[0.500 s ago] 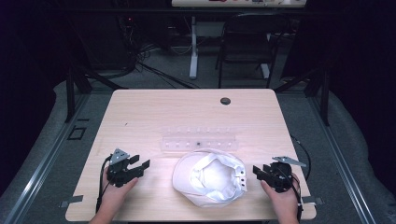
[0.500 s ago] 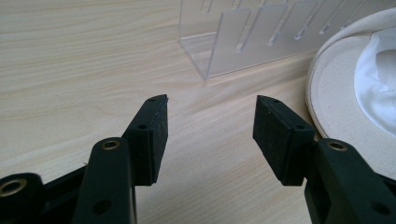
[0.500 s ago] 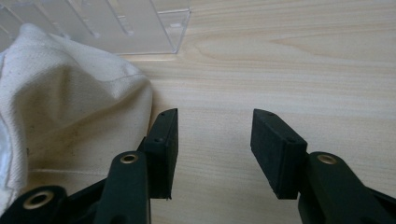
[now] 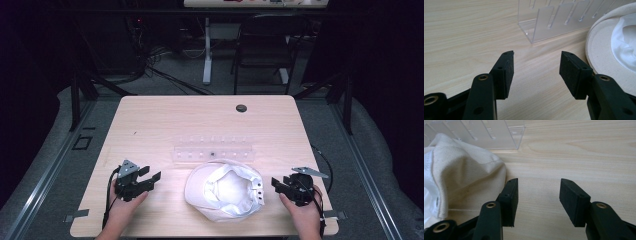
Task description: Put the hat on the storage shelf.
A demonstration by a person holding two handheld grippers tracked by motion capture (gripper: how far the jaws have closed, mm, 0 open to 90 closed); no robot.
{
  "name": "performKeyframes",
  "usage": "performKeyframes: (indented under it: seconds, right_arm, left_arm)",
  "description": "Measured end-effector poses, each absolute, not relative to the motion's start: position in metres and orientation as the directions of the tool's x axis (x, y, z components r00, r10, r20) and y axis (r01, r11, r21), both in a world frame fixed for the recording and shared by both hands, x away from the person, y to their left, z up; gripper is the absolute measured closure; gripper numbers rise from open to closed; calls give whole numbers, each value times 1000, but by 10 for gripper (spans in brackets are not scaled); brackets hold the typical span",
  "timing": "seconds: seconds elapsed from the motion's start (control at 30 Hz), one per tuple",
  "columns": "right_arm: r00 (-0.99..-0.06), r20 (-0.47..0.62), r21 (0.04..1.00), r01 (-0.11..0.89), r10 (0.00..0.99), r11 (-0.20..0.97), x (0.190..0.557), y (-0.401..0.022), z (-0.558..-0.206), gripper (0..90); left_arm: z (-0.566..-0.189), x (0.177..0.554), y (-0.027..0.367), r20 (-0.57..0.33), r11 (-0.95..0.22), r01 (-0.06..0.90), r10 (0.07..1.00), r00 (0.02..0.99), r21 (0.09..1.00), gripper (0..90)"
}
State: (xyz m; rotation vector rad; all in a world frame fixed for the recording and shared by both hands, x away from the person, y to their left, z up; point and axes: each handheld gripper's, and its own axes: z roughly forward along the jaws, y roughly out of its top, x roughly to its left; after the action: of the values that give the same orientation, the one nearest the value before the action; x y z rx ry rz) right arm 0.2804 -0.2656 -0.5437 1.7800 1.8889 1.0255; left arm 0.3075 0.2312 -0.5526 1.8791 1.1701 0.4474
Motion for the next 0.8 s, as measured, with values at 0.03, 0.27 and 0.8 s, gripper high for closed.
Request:
performKeyframes:
  seconds: [0.03, 0.27, 0.8]
  right_arm:
    - [-156, 223, 700, 712, 962, -47, 281, -265, -541, 498]
    - [-172, 212, 652, 758, 962, -9, 283, -255, -530, 490]
    - [-204, 163, 564, 822, 965, 78, 290, -246, -512, 481]
  left_arm:
    - [-552, 307, 231, -128, -199, 550, 857, 499, 811, 459]
    - [-553, 308, 229, -125, -207, 547, 852, 508, 811, 459]
    - [-554, 307, 226, -128, -211, 556, 851, 509, 804, 458]
